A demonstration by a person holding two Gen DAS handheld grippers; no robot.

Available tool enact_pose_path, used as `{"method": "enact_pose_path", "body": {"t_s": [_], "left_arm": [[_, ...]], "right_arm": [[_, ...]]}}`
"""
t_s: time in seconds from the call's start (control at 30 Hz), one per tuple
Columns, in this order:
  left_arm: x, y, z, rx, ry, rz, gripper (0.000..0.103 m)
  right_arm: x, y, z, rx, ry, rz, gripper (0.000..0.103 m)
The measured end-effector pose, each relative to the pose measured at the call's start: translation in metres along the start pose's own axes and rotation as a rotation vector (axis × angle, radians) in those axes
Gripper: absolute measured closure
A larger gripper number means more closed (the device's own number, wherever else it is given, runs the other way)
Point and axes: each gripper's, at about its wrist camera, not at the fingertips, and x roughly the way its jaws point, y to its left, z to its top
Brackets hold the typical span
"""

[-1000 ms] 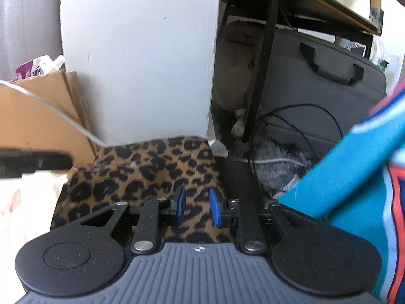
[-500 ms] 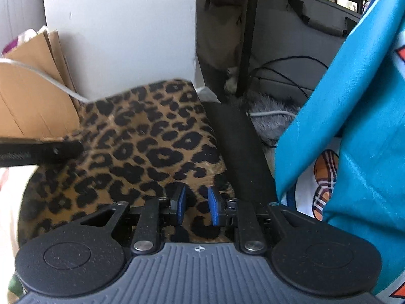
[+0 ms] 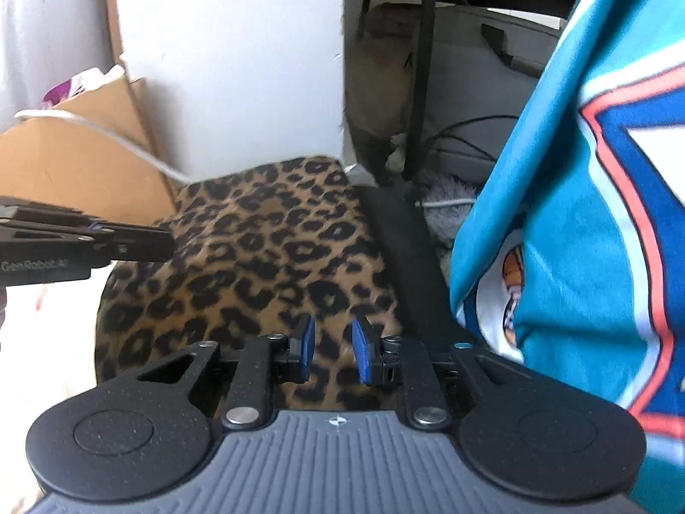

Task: Fold clothes
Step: 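Press the leopard garment flat onto the black garment with both tools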

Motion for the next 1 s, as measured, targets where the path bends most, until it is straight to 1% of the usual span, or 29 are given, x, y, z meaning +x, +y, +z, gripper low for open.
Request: {"method": "enact_pose_path", "body": {"t_s": [0.03, 0.1, 0.27, 0.4, 0.53, 0.67, 0.8, 0.9, 1.0], "left_arm": [[0.001, -0.002, -0.003, 0.01, 0.005, -0.002, 0.096], [0.003, -0.006, -0.009, 0.029, 0.014, -0.006, 0.096], [0.008, -0.015, -0.023, 0.075, 0.034, -0.013, 0.1], [0.008, -0.018, -0.023, 0.104, 0.036, 0.001, 0.1], [-0.003, -0.018, -0.017, 0.085, 0.051, -0.002, 0.1], [-0.018, -0.02, -0.028, 0.095, 0.041, -0.008, 0.1], [-0.025, -0.018, -0.039, 0.067, 0.044, -0.006, 0.099], [-0.028, -0.015, -0.043, 0.054, 0.046, 0.007, 0.099], [-0.024, -0.014, -0.047, 0.048, 0.064, 0.014, 0.099]], "right_arm": [[-0.001, 0.0, -0.004, 0.005, 0.004, 0.001, 0.077], [0.0, -0.002, -0.012, 0.025, 0.015, 0.002, 0.077], [0.001, -0.007, -0.034, 0.056, 0.023, 0.009, 0.078], [-0.004, -0.013, -0.048, 0.059, 0.032, -0.006, 0.078], [-0.013, -0.017, -0.055, 0.07, 0.039, -0.017, 0.078], [-0.022, -0.009, -0.062, 0.015, 0.045, -0.041, 0.078], [-0.029, -0.007, -0.062, 0.023, 0.037, -0.045, 0.078], [-0.034, -0.003, -0.057, 0.028, 0.014, -0.043, 0.078], [-0.03, 0.001, -0.055, 0.018, 0.021, -0.034, 0.077]]}}
